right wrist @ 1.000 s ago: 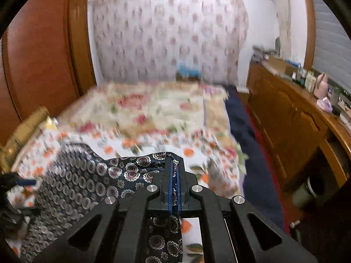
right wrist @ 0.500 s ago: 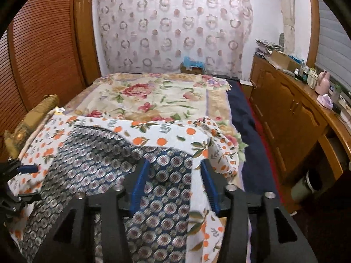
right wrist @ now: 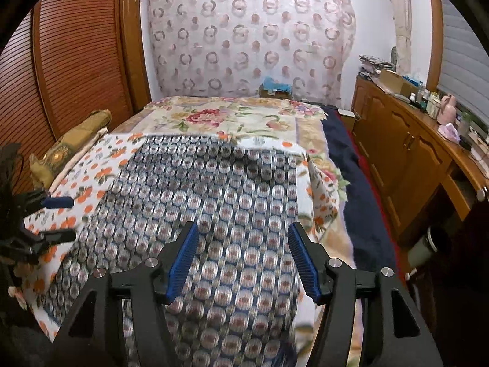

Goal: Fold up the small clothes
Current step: 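Grasp the blue-trimmed garment edge with the right gripper while the left gripper grasps it too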

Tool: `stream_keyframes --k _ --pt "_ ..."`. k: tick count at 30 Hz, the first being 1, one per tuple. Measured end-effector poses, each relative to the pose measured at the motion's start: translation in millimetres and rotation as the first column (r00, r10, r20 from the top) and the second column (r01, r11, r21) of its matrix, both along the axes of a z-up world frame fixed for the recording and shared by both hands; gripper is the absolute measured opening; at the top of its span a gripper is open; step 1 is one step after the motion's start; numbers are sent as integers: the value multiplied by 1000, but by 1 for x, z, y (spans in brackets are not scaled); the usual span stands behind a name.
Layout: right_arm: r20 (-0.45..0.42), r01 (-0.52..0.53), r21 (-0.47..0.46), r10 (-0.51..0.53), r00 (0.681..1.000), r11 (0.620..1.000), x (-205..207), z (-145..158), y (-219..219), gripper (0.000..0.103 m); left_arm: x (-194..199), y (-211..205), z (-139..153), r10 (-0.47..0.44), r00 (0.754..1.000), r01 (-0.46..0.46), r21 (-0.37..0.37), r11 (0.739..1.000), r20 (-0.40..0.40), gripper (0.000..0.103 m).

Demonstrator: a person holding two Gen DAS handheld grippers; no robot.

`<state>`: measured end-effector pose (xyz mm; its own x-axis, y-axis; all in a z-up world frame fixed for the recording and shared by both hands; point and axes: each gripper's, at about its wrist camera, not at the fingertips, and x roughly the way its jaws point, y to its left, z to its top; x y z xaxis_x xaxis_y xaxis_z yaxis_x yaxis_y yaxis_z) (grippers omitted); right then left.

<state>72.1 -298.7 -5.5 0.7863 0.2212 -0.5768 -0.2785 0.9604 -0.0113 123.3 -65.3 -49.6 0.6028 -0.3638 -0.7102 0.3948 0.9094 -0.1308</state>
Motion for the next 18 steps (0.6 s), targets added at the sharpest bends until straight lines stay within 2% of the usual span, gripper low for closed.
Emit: stream_keyframes --k 3,9,14,18 --pt "-24 10 -4 -10 1000 1000 -20 -11 -3 63 -16 -6 -7 -36 999 35 -11 999 -31 78" --pt "-102 50 3 -49 994 999 -46 -40 -20 63 -33 -12 -18 -98 990 93 -47 995 -98 57" --pt "-124 83 11 -81 989 996 -59 -50 -29 63 -45 -11 -23 -113 984 103 -78 992 -137 56" --pt "-133 94 25 -90 987 995 -66 -53 -33 63 -56 -13 -25 -122 985 114 -67 991 -126 56"
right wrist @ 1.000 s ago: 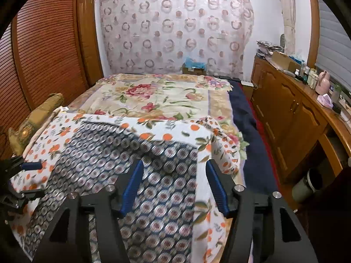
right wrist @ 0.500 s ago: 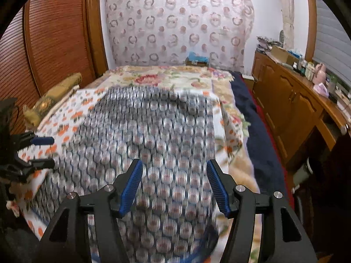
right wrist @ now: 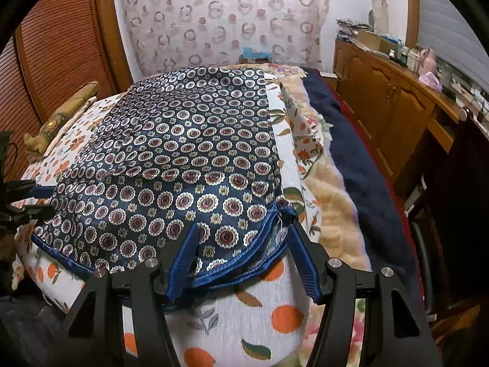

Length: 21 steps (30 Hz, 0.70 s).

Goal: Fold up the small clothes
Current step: 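Grasp the blue-trimmed garment edge with the right gripper while the left gripper grasps it too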

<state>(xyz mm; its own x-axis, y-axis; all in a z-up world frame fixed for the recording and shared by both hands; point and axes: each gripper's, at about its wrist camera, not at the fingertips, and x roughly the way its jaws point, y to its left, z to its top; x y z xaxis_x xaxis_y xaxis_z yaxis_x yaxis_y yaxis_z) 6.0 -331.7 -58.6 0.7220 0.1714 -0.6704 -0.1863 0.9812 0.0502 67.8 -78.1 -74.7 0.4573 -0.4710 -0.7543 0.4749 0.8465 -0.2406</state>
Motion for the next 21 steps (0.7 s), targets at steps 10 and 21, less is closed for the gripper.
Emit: stream_keyframes --k 10,21 --pt "-13 -7 -9 7 1000 1000 -2 -6 13 62 -16 2 -2 -28 999 28 -17 999 -15 12" --pt "27 14 27 -15 1000 1000 -9 1 6 62 -11 2 42 -5 994 18 -116 993 105 3"
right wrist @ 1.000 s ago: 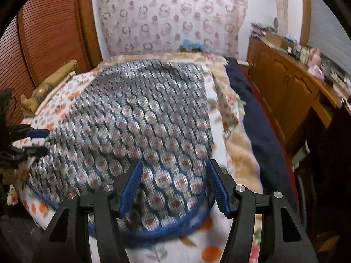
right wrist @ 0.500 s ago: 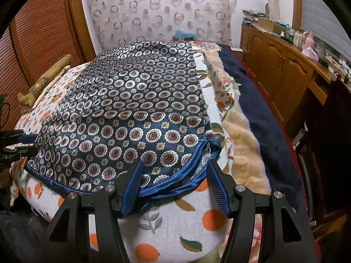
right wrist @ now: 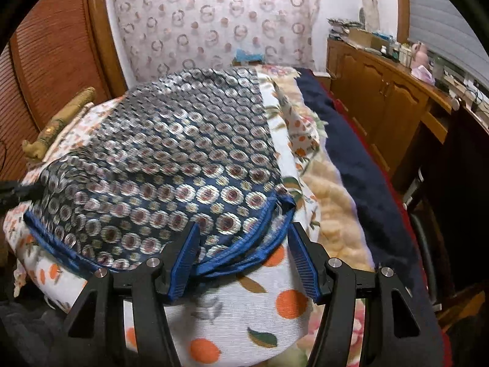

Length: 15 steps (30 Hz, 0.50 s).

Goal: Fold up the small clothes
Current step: 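Grasp the blue-trimmed garment edge with the right gripper while the left gripper grasps it too, then lift the garment with both grippers and fold it over on itself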

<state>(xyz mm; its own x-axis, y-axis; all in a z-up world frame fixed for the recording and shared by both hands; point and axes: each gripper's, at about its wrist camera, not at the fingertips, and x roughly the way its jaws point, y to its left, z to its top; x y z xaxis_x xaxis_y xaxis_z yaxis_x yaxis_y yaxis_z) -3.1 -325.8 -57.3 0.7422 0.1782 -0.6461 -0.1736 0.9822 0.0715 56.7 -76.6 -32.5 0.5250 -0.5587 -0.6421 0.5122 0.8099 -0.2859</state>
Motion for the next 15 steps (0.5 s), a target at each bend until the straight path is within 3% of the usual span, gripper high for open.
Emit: stream_keyframes --k 6,15 --pt "66 -95 11 94 993 995 -22 23 20 63 21 -5 31 24 998 -21 -51 998 59 3" --pt "60 -230 -11 231 971 973 -54 26 50 63 39 -13 37 43 996 -39 -54 998 80 3"
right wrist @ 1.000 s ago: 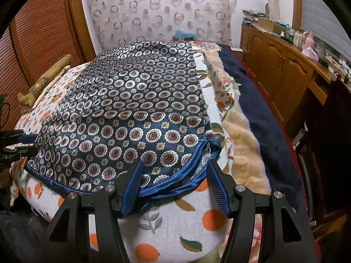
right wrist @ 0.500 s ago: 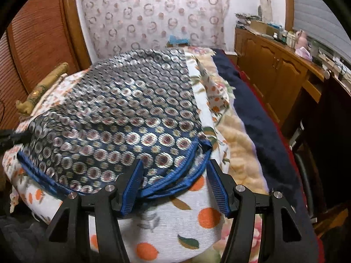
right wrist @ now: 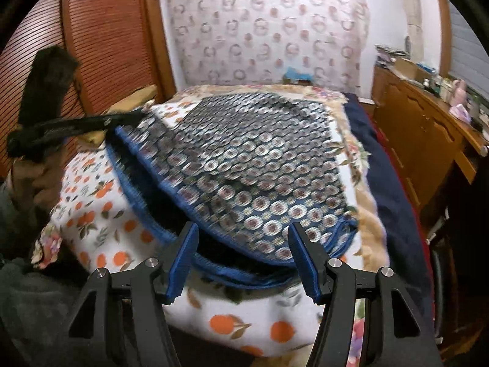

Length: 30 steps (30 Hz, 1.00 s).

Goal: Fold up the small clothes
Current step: 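Lift the garment with both grippers and fold it over on itself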

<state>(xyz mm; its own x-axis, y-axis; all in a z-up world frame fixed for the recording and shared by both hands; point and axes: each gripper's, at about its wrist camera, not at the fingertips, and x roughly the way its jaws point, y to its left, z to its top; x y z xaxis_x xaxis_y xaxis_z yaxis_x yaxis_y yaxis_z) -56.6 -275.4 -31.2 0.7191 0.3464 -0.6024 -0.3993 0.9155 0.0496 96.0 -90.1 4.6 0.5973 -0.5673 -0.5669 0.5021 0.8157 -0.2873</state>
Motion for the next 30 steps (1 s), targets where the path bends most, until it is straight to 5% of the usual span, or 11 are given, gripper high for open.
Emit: stream_keyframes --k 9,18,19,20,22,30 --pt "-14 -74 -112 73 997 991 10 -22 26 63 1 0 -2 7 1000 -7 1 1000 0 3" --pt "-32 24 -194 -31 999 981 49 -41 17 62 8 9 5 42 999 -42 -30 999 19 3" --pt "-32 29 -187 -36 999 982 54 -39 16 56 10 11 6 44 999 -44 -33 998 20 3" --pt "-32 28 -179 -35 999 983 59 -37 15 30 13 12 7 50 999 -49 -40 998 21 3" --pt "-35 9 -187 -16 999 982 69 -34 17 8 18 15 9 53 998 -52 -50 997 20 3" --pt "120 -34 -204 59 991 978 97 24 28 3 51 36 19 131 991 -129 -52 990 27 3"
